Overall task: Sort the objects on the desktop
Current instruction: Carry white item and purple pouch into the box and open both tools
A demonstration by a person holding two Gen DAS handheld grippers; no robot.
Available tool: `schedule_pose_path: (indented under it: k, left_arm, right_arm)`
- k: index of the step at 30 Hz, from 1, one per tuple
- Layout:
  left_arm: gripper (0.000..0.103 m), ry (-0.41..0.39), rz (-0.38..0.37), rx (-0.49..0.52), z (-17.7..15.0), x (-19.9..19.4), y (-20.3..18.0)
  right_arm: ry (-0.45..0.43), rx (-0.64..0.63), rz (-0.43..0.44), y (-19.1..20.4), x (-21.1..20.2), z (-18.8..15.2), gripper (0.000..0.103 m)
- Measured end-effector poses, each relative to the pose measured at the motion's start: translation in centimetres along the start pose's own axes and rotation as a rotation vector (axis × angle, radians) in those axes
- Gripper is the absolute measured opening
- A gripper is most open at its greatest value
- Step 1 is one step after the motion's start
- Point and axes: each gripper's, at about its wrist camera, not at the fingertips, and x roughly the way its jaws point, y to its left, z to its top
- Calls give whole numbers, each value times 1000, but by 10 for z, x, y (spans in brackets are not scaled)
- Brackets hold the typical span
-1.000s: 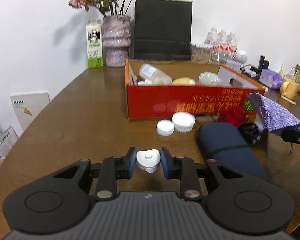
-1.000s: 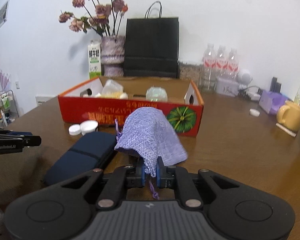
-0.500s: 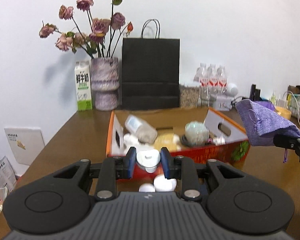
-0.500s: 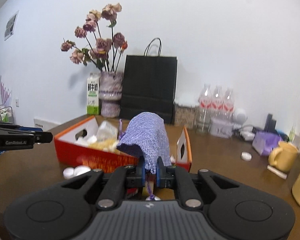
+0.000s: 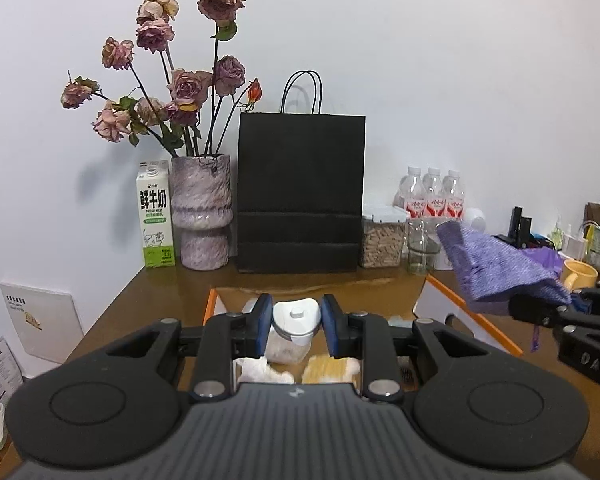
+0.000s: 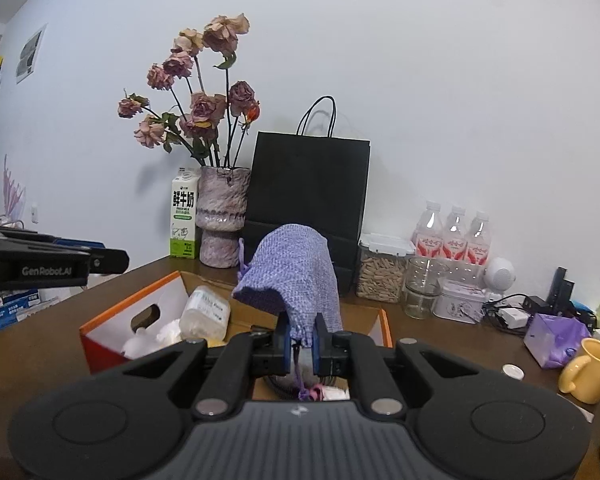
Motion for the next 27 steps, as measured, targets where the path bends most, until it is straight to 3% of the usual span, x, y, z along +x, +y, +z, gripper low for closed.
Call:
schedule_pose_path:
  k: [11, 21, 27]
  left_arm:
    - [27, 32, 14, -20, 12, 58, 0]
    - [27, 182, 45, -39, -8, 123, 11]
    - [27, 216, 61, -18, -21, 133, 8]
  right_arm:
    - [44, 30, -5, -7, 66, 8, 8]
    - [135, 53, 11, -15, 119, -17, 8]
    - [173, 55, 11, -18, 128, -30, 8]
